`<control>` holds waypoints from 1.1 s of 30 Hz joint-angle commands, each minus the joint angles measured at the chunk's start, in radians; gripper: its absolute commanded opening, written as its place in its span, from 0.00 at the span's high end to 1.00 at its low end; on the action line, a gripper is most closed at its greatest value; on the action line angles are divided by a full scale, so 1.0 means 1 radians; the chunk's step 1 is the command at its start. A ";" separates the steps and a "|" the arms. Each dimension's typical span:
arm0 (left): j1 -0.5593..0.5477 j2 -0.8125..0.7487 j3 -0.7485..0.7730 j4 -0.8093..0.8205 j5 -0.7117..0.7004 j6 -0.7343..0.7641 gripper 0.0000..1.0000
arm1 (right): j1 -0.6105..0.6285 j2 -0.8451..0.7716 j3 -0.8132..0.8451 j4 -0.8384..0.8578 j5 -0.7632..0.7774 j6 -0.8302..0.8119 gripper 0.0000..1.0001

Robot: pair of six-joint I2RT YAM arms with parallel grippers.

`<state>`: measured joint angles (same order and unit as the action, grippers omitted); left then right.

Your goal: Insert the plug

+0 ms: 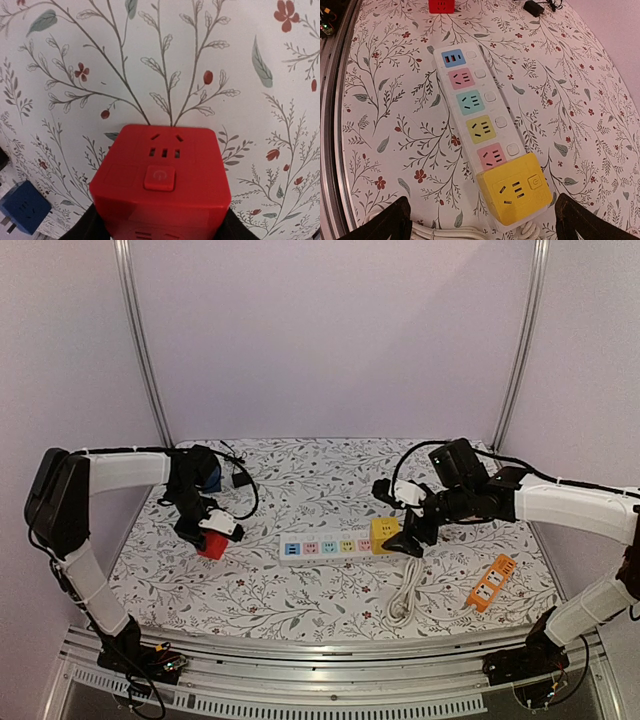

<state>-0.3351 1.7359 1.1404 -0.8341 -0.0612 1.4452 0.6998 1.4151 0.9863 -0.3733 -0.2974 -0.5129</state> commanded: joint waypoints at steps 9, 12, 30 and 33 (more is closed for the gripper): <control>-0.155 -0.048 0.634 -0.381 0.609 -0.864 1.00 | 0.008 -0.151 0.069 0.044 -0.214 -0.037 0.01; -0.192 -0.073 0.701 -0.364 0.758 -1.062 1.00 | 0.009 -0.209 0.099 0.056 -0.345 -0.051 0.01; -0.371 -0.293 0.714 -0.517 0.939 -0.897 1.00 | 0.321 -0.217 0.353 -0.081 -0.203 -0.124 0.01; -0.502 -0.320 0.651 -0.612 0.785 -0.753 1.00 | 0.349 -0.163 0.396 -0.090 -0.183 -0.184 0.01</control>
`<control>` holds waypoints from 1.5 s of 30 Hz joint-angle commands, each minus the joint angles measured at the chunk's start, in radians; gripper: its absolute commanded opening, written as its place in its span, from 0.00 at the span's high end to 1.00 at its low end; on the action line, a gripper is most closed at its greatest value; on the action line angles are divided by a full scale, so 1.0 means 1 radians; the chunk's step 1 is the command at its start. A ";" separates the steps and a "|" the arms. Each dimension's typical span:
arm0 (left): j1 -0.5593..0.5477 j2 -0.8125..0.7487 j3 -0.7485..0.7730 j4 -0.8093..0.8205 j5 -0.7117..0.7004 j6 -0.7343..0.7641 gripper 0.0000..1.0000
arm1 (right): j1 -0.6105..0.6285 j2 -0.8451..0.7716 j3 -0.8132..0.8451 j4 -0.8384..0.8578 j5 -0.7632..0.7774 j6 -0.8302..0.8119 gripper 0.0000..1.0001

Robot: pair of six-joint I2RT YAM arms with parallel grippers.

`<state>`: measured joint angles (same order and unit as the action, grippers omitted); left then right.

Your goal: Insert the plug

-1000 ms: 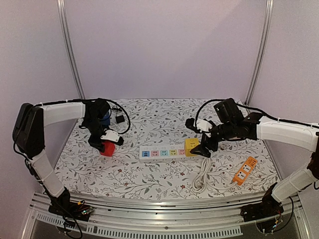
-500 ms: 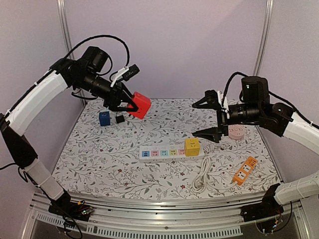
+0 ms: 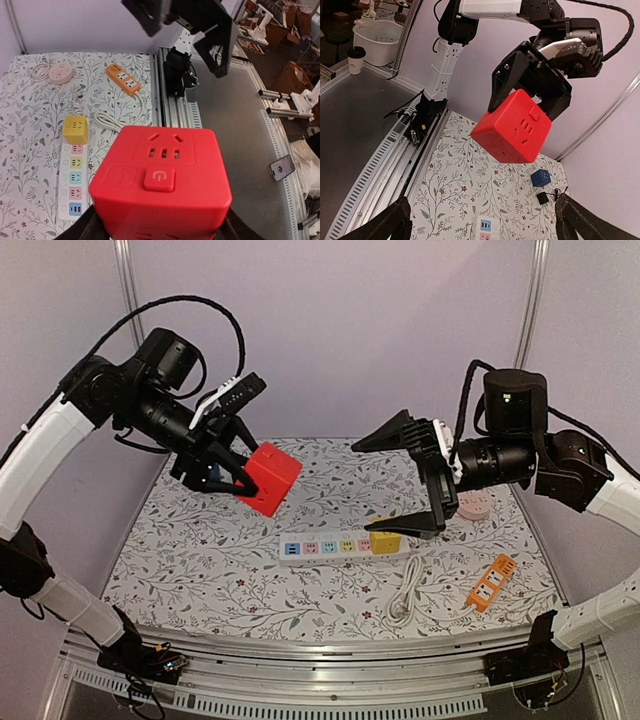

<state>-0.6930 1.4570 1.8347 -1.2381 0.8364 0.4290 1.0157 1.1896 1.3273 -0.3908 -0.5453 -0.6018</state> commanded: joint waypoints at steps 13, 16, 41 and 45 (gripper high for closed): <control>-0.253 0.057 0.000 -0.205 -0.105 0.288 1.00 | 0.216 0.210 0.160 -0.176 0.137 -0.376 0.01; -0.266 0.069 -0.002 -0.207 -0.113 0.296 1.00 | 0.222 0.202 0.143 -0.135 0.116 -0.385 0.01; -0.330 0.098 -0.005 -0.206 -0.167 0.312 1.00 | 0.301 0.336 0.213 -0.186 0.372 -0.577 0.17; -0.329 0.101 -0.006 -0.203 -0.166 0.311 1.00 | 0.302 0.340 0.209 -0.161 0.379 -0.557 0.46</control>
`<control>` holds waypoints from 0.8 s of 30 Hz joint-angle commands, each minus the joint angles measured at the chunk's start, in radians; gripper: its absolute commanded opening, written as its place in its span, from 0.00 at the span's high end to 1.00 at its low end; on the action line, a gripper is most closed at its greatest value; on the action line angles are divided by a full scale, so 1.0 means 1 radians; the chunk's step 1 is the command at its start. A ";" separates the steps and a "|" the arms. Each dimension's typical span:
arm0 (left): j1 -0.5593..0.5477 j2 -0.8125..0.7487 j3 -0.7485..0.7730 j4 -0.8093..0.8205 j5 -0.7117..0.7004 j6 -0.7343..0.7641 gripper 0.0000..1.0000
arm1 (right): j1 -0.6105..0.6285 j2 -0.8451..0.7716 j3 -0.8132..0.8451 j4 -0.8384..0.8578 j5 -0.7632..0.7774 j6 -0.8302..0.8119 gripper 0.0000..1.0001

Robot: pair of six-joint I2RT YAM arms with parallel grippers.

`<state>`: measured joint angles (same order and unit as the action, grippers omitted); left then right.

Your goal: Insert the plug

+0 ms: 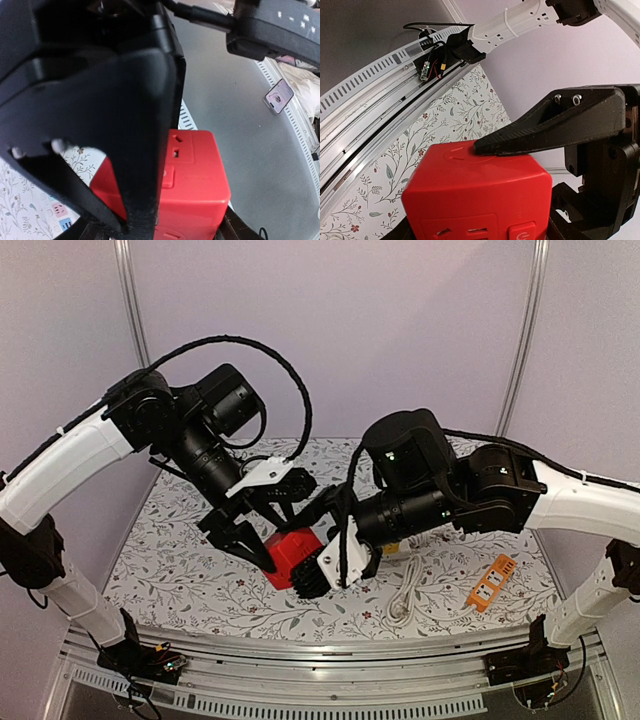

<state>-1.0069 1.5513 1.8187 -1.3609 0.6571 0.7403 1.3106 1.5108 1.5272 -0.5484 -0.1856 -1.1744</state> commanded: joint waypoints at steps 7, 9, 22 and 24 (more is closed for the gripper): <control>-0.015 -0.001 0.003 -0.051 -0.038 -0.030 0.97 | 0.007 -0.005 0.008 0.016 -0.021 0.068 0.96; -0.013 -0.009 -0.002 -0.012 -0.106 -0.075 0.33 | 0.008 -0.014 0.007 0.022 0.001 0.115 1.00; 0.303 -0.269 -0.214 0.224 -0.349 -0.186 0.00 | -0.189 0.157 0.259 -0.373 0.220 0.549 1.00; 0.347 -0.327 -0.309 0.271 -0.363 -0.226 0.00 | -0.219 0.250 0.336 -0.439 0.237 0.581 1.00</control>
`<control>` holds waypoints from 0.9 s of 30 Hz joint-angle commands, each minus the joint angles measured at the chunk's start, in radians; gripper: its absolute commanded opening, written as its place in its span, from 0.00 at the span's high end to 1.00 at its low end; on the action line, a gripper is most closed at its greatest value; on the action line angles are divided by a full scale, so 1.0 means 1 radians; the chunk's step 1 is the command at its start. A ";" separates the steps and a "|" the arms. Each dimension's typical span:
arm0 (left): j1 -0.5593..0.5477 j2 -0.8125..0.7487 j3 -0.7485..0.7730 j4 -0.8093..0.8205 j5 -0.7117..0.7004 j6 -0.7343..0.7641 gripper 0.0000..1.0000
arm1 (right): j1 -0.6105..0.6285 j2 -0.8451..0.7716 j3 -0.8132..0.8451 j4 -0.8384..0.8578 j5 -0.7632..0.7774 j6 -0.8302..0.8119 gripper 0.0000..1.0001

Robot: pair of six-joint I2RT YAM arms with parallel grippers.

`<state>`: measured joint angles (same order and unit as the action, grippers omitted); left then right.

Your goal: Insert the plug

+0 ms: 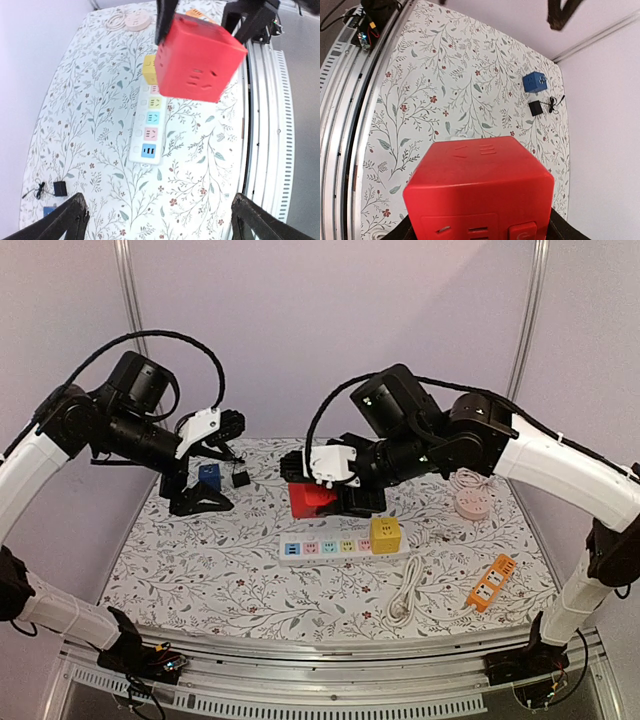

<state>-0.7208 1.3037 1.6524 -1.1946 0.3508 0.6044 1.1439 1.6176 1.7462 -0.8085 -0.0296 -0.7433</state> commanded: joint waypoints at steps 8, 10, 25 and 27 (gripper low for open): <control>0.212 -0.337 -0.558 0.266 -0.134 -0.254 0.01 | -0.143 0.433 0.305 -0.325 0.077 0.176 1.00; 0.245 -0.397 -0.650 0.302 -0.151 -0.289 0.00 | -0.164 0.460 0.310 -0.330 0.065 0.170 1.00; 0.321 -0.605 -1.029 0.667 -0.111 -0.401 0.01 | -0.304 0.529 0.263 -0.328 -0.063 0.082 1.00; 0.338 -0.617 -1.063 0.706 -0.097 -0.424 0.00 | -0.306 0.528 0.253 -0.314 -0.096 0.056 1.00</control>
<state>-0.4187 0.7143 0.6483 -0.6163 0.2253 0.2329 0.8490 2.1300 2.0178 -1.1500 -0.0269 -0.6388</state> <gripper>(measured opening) 0.994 0.626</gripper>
